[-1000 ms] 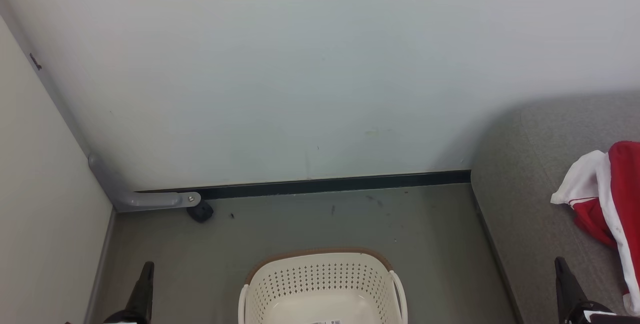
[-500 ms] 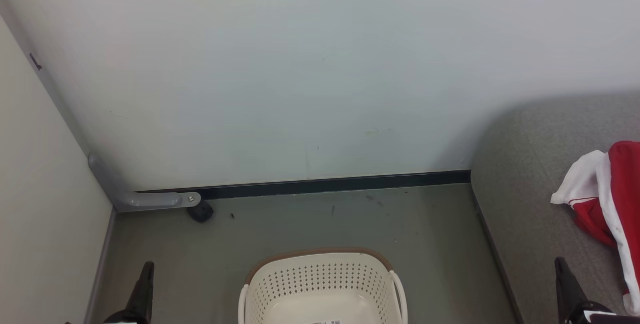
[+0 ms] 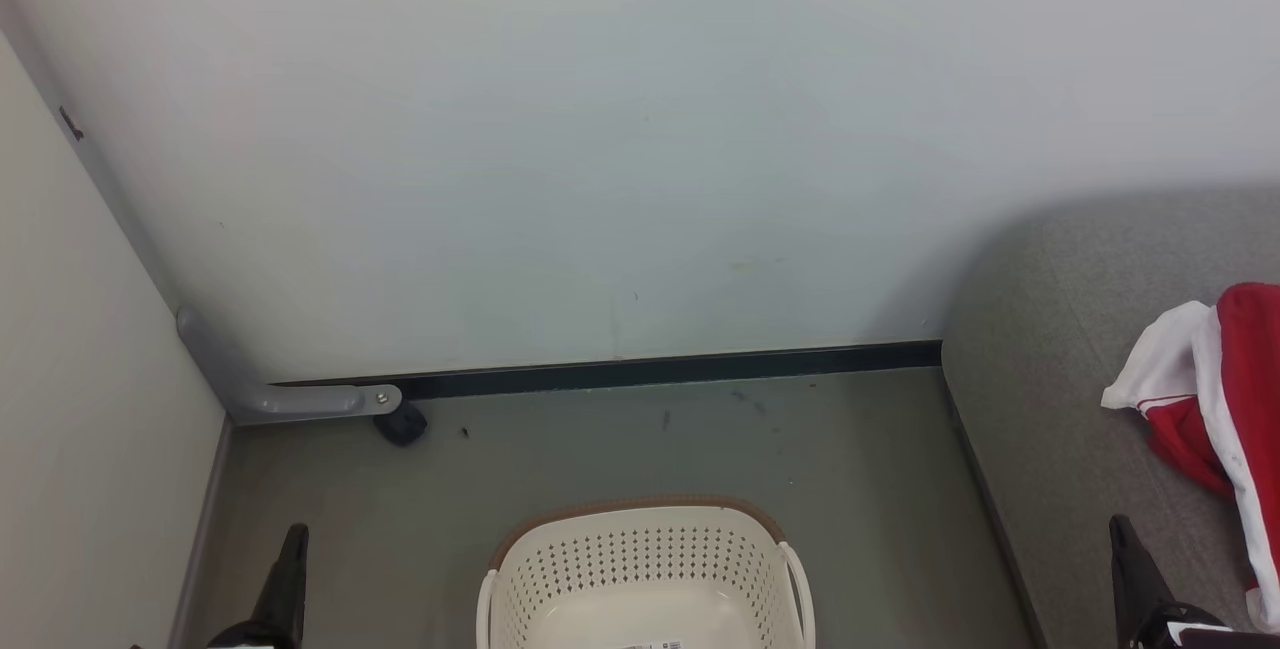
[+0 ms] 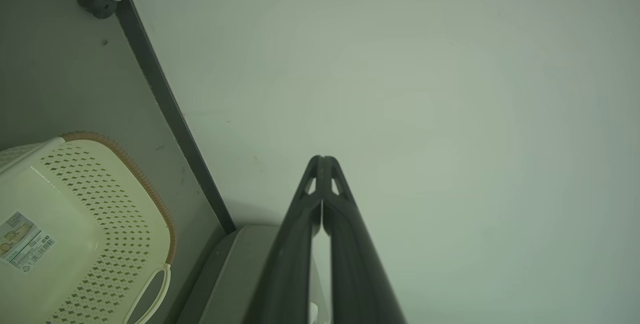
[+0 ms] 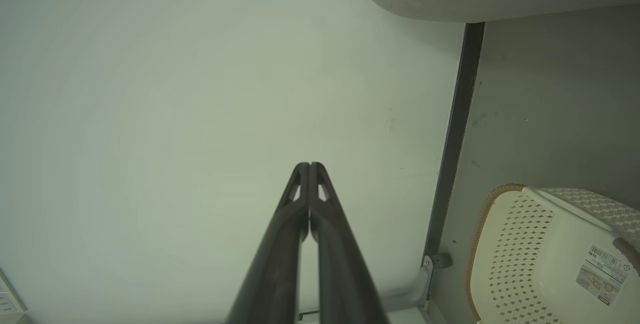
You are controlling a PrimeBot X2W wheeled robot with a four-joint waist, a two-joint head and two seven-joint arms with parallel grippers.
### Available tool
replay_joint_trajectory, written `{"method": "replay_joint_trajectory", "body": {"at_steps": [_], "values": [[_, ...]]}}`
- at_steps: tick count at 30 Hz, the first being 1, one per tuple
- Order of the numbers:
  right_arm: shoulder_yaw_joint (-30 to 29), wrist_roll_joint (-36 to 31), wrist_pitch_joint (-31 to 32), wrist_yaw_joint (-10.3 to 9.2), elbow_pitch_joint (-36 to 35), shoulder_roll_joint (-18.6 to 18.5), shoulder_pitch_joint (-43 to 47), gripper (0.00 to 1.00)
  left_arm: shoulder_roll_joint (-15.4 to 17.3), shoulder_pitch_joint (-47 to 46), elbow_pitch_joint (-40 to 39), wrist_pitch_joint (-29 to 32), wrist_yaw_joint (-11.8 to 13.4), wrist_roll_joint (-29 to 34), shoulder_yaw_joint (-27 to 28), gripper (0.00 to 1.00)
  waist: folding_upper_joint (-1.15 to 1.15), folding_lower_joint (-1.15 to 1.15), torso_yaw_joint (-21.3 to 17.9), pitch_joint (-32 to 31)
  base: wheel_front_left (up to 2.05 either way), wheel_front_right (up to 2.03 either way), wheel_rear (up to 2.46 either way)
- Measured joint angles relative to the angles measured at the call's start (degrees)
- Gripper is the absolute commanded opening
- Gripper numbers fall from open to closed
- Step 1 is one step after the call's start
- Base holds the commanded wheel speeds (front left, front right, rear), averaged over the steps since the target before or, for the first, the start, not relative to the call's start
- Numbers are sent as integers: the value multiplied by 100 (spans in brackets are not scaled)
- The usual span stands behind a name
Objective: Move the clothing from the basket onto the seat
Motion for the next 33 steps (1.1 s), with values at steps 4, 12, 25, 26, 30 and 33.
{"method": "replay_joint_trajectory", "body": {"at_steps": [4, 12, 25, 26, 30, 33], "values": [[0, 0, 0, 0, 0, 0, 0, 0, 0, 0, 0, 0, 0, 0, 0, 0, 0, 0, 0, 0, 0, 0, 0], [0, 0, 0, 0, -1, 0, 0, 0, 0, 0, 0, 0, 0, 0, 0, 0, 0, -1, 0, 0, 0, 0, 0], [0, 0, 0, 0, -1, 0, 0, 0, 0, 0, -1, 0, 0, 0, 0, 0, 0, -1, 0, 0, 0, 0, 0], [0, 0, 0, 0, -1, 0, 0, 0, 0, 0, -1, 0, 0, 0, 0, 0, 0, -1, 0, 0, 0, 0, 0], [0, 0, 0, 0, -1, 0, 0, 0, 0, 0, -1, 0, 0, 0, 0, 0, 0, -1, 0, 0, 0, 0, 0], [0, 0, 0, 0, -1, 0, 0, 0, 0, 0, -1, 0, 0, 0, 0, 0, 0, -1, 0, 0, 0, 0, 0]]}}
